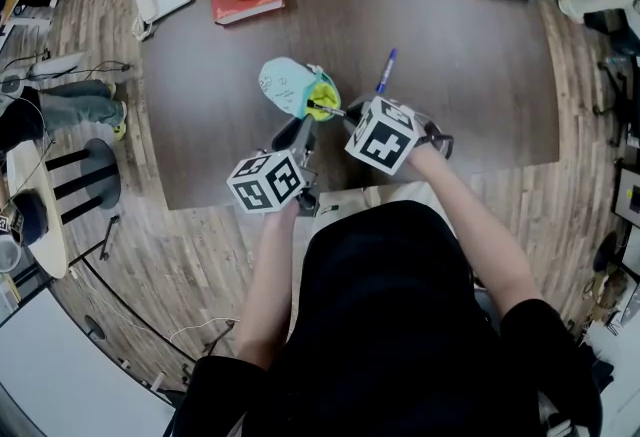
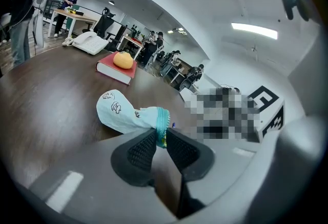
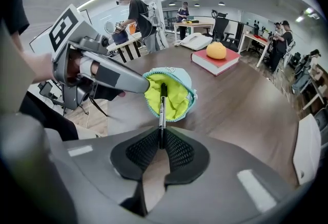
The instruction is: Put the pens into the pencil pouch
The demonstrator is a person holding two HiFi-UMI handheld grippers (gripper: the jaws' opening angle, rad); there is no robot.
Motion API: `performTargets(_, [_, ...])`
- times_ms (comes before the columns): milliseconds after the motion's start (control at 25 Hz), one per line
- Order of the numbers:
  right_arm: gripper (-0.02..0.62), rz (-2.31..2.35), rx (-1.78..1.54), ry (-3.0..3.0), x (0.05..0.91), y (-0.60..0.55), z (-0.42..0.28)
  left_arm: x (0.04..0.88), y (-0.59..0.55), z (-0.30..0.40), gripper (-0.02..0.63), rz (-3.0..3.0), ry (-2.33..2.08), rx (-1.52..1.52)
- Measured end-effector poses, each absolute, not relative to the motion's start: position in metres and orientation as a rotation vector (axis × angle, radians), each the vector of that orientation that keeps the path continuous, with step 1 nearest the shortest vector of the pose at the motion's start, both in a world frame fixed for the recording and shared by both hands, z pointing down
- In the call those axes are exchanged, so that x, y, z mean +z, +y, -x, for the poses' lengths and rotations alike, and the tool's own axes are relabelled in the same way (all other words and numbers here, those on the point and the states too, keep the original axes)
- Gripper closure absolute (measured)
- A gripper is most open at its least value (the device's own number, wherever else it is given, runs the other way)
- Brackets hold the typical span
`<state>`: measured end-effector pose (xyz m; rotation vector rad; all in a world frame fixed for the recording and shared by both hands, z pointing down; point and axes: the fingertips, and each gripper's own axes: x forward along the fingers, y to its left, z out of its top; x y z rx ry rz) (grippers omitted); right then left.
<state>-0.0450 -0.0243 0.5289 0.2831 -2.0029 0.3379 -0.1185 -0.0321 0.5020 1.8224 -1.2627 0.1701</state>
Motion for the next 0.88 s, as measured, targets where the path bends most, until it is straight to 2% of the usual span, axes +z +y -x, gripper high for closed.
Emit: performTargets(880, [0.548,-0.342,0.41,-2.123,0.527,-0.044,0.079,0.502,-0.029,0.113,0.548,-1.831,-1.237,0.199])
